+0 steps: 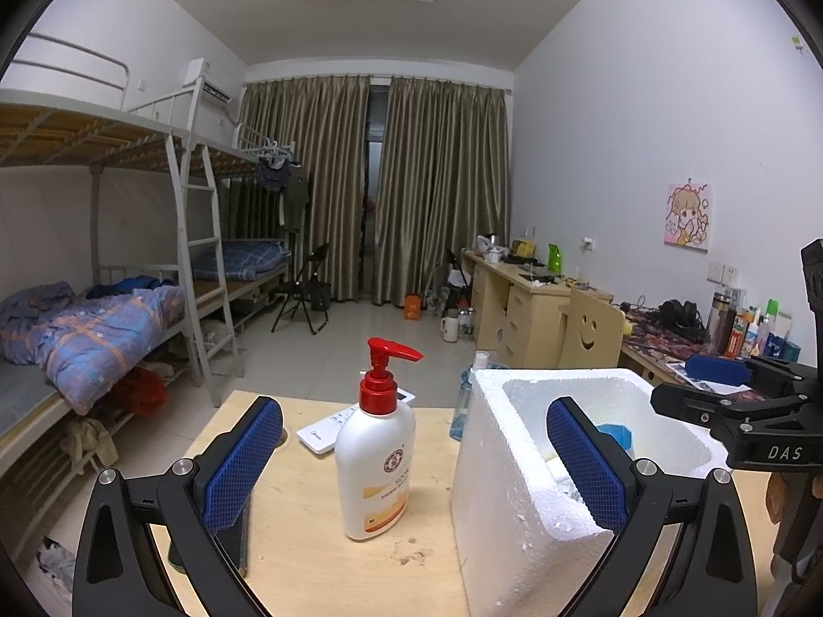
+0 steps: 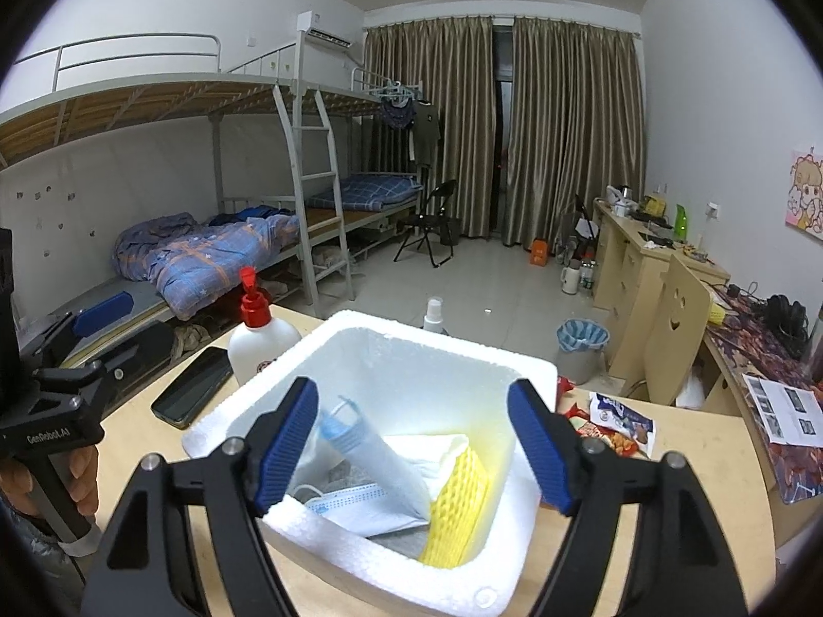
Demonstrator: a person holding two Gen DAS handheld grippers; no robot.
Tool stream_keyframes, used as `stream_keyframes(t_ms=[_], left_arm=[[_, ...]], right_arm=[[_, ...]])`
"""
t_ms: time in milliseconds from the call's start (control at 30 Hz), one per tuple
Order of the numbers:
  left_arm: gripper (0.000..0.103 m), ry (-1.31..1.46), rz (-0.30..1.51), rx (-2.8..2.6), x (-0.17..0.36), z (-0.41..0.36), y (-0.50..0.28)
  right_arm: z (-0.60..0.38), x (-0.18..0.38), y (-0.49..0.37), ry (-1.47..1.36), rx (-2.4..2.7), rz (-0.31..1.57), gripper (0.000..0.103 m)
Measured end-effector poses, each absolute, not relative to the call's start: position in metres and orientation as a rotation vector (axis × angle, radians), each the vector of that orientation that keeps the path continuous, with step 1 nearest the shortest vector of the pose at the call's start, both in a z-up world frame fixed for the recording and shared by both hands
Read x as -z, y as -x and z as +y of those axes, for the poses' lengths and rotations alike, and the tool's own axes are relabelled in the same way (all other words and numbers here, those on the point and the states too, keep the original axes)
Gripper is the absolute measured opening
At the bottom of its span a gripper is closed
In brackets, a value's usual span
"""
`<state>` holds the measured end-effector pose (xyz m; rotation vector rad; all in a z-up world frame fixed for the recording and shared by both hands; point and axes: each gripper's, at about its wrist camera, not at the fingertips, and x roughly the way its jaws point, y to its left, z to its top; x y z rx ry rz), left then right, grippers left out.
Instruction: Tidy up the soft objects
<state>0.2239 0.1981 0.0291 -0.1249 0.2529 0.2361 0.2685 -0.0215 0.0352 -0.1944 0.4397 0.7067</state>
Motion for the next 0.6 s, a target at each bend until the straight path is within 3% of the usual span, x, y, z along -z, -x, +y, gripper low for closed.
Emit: stream_keyframes(t_ms=[433,600], left_arm=[[0.103,0.114,0.254,-0.218,-0.035,0.194,-0.22],[0.103,0.108,0.26,-0.211,-0.041,0.189,-0.219]], right_arm=[[-0.03,-0.042,-0.26,0.181,-0.709,0.418,0.097],[-0.039,-0.043,-0.256,0.165,-0.692,0.421,0.099]])
